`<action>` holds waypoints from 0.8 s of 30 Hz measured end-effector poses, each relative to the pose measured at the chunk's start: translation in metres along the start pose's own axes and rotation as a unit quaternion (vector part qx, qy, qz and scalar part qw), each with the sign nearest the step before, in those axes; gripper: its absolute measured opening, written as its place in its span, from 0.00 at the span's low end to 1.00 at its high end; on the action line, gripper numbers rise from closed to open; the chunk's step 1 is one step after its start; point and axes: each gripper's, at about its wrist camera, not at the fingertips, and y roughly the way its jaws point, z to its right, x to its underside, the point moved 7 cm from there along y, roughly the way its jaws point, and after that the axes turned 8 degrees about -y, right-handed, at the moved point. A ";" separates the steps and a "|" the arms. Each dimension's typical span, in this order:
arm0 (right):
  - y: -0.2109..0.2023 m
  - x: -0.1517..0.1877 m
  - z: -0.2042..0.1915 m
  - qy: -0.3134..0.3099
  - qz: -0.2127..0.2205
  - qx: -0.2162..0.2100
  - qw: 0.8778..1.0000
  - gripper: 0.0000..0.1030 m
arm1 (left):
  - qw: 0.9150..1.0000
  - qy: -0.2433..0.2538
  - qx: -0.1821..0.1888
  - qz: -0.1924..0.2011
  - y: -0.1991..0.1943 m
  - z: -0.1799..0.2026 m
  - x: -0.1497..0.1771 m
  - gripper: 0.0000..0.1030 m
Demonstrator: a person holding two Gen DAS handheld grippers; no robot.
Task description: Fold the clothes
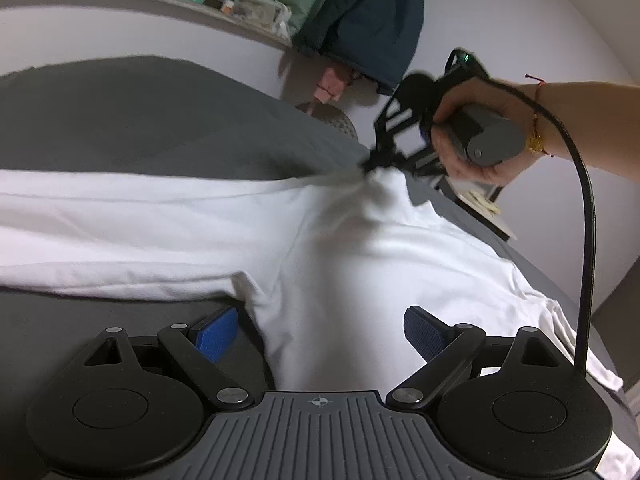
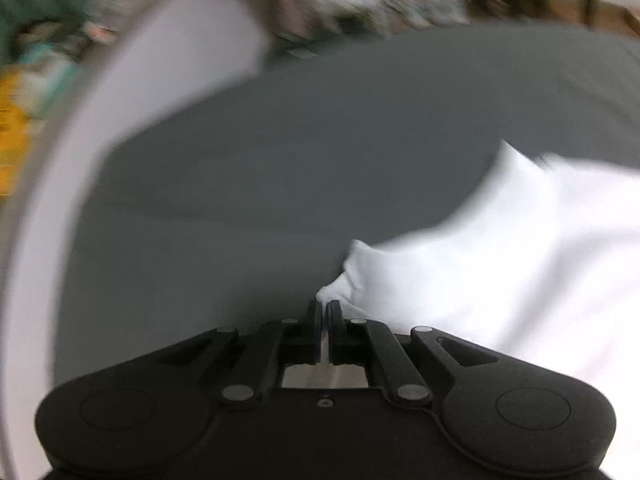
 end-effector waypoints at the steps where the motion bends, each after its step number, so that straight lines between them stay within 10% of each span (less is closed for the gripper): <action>1: -0.001 -0.006 -0.008 -0.011 0.010 -0.007 1.000 0.03 | 1.000 -0.001 -0.003 0.007 -0.002 0.000 -0.001 0.89; 13: 0.031 0.018 -0.012 -0.093 -0.002 -0.025 0.995 0.11 | 0.997 -0.031 -0.052 0.048 -0.012 -0.030 -0.012 0.89; 24: 0.014 0.090 -0.088 -0.266 -0.134 -0.016 0.954 0.38 | 0.990 -0.040 -0.080 0.111 -0.030 -0.034 -0.026 0.89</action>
